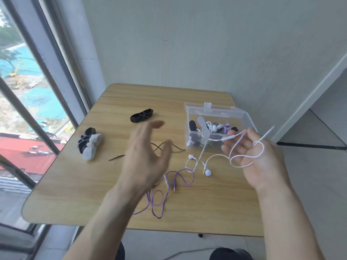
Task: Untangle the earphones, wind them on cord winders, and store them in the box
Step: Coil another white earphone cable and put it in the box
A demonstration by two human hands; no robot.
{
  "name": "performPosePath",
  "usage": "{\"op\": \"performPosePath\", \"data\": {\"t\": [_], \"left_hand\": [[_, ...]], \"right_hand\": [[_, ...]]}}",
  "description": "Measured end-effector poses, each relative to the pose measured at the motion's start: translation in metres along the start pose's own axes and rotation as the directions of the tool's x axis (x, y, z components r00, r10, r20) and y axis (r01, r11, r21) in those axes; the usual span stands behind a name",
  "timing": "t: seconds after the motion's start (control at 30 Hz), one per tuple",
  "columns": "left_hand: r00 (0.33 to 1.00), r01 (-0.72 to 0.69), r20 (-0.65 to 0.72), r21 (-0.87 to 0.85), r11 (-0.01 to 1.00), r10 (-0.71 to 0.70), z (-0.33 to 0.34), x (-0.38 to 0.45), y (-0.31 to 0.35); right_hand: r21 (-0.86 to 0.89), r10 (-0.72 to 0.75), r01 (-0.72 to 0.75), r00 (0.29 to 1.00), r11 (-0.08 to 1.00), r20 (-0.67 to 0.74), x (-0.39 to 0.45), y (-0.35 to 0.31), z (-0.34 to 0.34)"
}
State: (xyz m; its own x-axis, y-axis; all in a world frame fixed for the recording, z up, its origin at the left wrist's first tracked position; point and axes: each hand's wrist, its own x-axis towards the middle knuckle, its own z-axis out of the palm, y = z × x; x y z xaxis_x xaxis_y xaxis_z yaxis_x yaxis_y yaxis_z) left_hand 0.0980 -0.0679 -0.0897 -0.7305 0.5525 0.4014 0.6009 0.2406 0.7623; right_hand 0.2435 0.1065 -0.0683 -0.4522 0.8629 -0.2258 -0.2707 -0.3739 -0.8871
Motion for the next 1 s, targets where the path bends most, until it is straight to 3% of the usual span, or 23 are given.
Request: {"op": "performPosePath", "data": {"t": [0.1, 0.17, 0.27, 0.47, 0.53, 0.63, 0.7, 0.8, 1.0], "left_hand": [[0.921, -0.021, 0.379, -0.198, 0.98, 0.097, 0.027, -0.016, 0.02], [0.861, -0.014, 0.496, -0.204, 0.979, 0.115, 0.042, -0.022, 0.02], [0.866, -0.124, 0.477, -0.094, 0.988, 0.154, 0.049, -0.017, 0.013], [0.879, -0.079, 0.472, -0.007, 0.997, 0.073, 0.028, -0.001, -0.007], [0.892, -0.033, 0.45, -0.039, 0.999, 0.048, 0.022, 0.001, -0.009], [0.91, 0.107, 0.414, -0.233, 0.967, -0.001, 0.016, 0.005, -0.003], [0.913, 0.237, 0.401, -0.38, 0.894, -0.072, 0.012, 0.009, -0.002], [0.886, 0.42, 0.429, -0.581, 0.697, -0.176, 0.006, 0.014, -0.003], [0.781, 0.608, 0.61, -0.693, 0.388, -0.134, -0.002, 0.014, -0.001]], "right_hand": [[-0.021, 0.029, -0.027, 0.995, 0.999, 0.098, -0.014, 0.008, 0.016], [-0.001, 0.055, -0.055, 0.985, 0.998, 0.163, -0.022, 0.012, 0.024], [0.059, 0.016, -0.025, 0.988, 0.998, 0.154, -0.021, 0.006, 0.023], [0.193, -0.152, 0.183, 0.974, 0.964, -0.166, -0.002, -0.025, -0.016], [0.148, -0.178, 0.213, 0.959, 0.966, -0.218, 0.0, -0.028, -0.025], [-0.059, -0.232, 0.224, 0.944, 0.973, -0.235, 0.002, -0.026, -0.032], [-0.238, -0.283, 0.234, 0.938, 0.943, -0.201, 0.004, -0.024, -0.037], [-0.493, -0.298, 0.212, 0.949, 0.844, -0.102, 0.007, -0.025, -0.045], [-0.742, -0.065, 0.136, 0.99, 0.656, 0.124, 0.008, -0.019, -0.046]]}}
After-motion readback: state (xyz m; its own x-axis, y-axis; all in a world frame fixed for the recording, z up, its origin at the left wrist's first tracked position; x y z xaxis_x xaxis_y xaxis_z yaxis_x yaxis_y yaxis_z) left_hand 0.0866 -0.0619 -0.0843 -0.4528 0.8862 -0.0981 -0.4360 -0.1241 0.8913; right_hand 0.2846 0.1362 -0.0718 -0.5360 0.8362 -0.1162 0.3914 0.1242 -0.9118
